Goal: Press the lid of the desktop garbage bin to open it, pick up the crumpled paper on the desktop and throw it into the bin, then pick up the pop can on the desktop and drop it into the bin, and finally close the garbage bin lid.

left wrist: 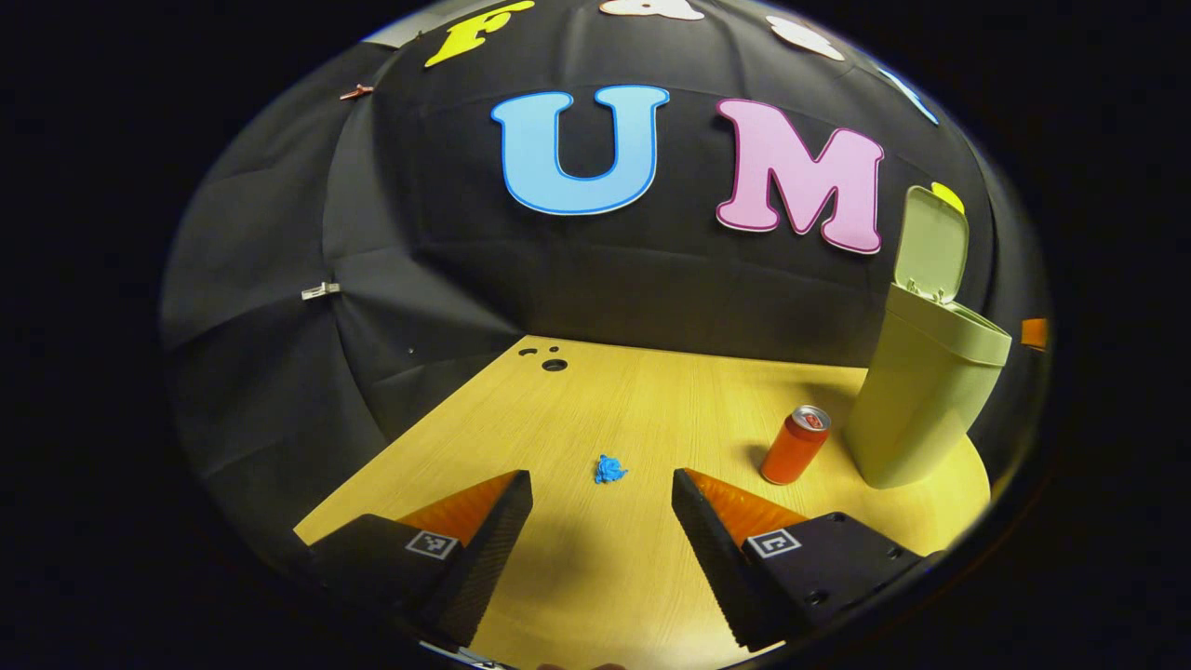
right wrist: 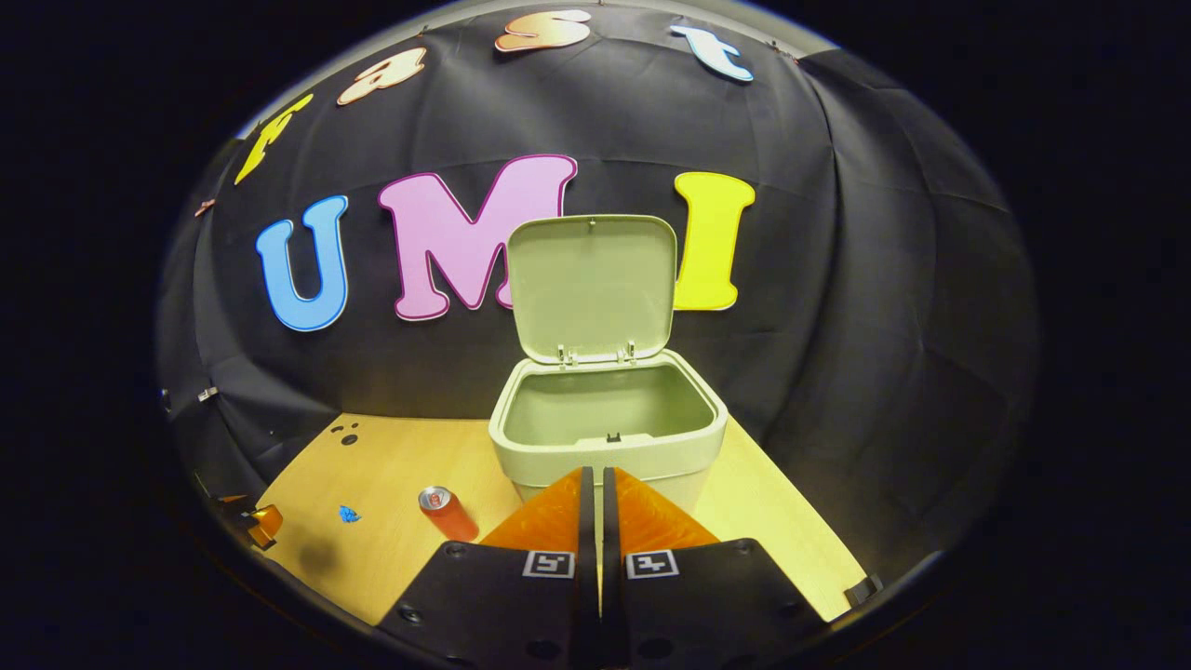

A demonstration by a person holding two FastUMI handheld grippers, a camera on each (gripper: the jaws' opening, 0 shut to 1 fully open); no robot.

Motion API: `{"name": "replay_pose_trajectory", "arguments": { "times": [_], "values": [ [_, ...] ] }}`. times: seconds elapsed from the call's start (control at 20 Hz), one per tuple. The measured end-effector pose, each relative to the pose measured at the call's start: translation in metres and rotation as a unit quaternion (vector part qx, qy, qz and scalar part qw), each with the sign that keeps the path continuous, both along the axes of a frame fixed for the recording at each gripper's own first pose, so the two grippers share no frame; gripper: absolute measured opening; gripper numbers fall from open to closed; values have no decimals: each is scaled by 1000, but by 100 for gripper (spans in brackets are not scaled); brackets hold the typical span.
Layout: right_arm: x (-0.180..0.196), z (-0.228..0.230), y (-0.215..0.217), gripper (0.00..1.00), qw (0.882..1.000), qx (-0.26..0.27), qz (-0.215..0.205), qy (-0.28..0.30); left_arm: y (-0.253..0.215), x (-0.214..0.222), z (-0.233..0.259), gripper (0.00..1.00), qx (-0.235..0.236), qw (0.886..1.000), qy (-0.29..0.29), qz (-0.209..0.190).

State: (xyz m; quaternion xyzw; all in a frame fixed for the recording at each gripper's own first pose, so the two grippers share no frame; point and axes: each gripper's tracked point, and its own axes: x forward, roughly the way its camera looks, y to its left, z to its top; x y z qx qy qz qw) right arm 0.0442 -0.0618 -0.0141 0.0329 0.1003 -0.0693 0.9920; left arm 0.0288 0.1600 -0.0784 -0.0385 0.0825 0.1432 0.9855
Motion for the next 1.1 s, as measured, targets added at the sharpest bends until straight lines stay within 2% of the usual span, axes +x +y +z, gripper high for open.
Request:
{"name": "replay_pose_trajectory", "arguments": {
  "times": [0.1,0.2,0.35,0.5,0.55,0.65,0.75,1.1],
  "values": [
    [-4,-5,0,6,1000,-6,0,7,1,4,-5,96,3,1000,3,-4],
    [-11,-11,1,17,1000,-13,-1,15,4,12,-10,97,9,1000,7,-8],
    [-21,-22,2,46,999,-15,-2,30,7,27,-22,96,12,1000,21,-14],
    [-34,-31,1,95,999,-12,-9,43,10,49,-34,97,3,999,32,-24],
    [-35,-38,0,100,999,-12,-12,49,10,60,-40,97,-7,999,40,-26],
    [-41,-45,2,99,998,-13,-15,60,15,78,-50,100,-28,998,49,-20],
    [-46,-49,2,99,997,-11,-17,69,21,98,-63,97,-37,997,62,-16],
    [-58,-67,2,100,995,-10,-20,99,36,156,-95,97,-21,995,101,-17]
  ]
}}
